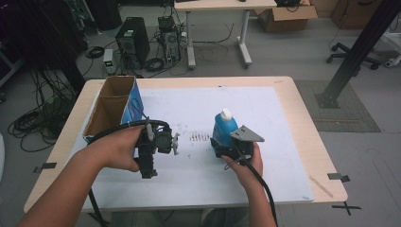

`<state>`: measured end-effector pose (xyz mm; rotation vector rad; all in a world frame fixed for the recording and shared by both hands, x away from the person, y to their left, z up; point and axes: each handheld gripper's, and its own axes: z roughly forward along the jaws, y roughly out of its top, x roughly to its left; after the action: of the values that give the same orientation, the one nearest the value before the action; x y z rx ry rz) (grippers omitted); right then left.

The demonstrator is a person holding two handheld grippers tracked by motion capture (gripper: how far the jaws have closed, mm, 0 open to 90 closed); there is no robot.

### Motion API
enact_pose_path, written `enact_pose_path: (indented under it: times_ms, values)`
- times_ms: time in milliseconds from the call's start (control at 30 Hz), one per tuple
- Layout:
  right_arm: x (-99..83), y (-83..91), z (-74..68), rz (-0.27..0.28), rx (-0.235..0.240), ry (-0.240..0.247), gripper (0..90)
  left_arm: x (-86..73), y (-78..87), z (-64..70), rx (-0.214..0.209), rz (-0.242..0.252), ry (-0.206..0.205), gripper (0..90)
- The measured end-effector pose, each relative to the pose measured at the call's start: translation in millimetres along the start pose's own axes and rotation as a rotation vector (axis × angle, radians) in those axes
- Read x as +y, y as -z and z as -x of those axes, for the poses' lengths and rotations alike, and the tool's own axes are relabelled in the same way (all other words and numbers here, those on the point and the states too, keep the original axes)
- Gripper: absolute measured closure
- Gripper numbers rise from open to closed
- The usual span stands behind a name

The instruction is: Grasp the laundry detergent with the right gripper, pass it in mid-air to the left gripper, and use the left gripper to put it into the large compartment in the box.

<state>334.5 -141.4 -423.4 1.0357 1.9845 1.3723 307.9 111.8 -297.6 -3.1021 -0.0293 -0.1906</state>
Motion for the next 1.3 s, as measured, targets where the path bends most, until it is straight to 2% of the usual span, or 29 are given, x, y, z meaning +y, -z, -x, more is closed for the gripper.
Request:
enact_pose_path:
  times_ms: [167,700,867,933,1133,1300]
  values:
    - [-0.1,0.4,1.0,0.004,-0.005,0.007,25.3,3.5,0.3,0.4,0.001,0.001,-0.009,0.2]
    - [-1.9,-1.9,-0.8,-0.005,0.006,0.010,32.3,4.8,0.1,-0.3,0.002,-0.006,-0.008,0.2]
    - [-2.2,-2.0,-0.9,-0.004,-0.008,0.017,37.6,3.3,-0.2,-1.4,0.002,-0.011,-0.006,0.2]
    - [-2.8,-1.0,0.1,-0.003,-0.023,0.027,43.0,3.6,-1.1,-1.9,0.002,-0.018,-0.003,0.2]
    - [-1.2,-1.3,2.2,-0.012,-0.008,0.014,44.8,6.9,-2.3,-4.4,0.004,-0.023,-0.007,0.2]
    - [0.8,-1.5,4.3,-0.022,0.009,0.028,45.7,8.0,-1.8,-5.0,0.003,-0.023,-0.012,0.2]
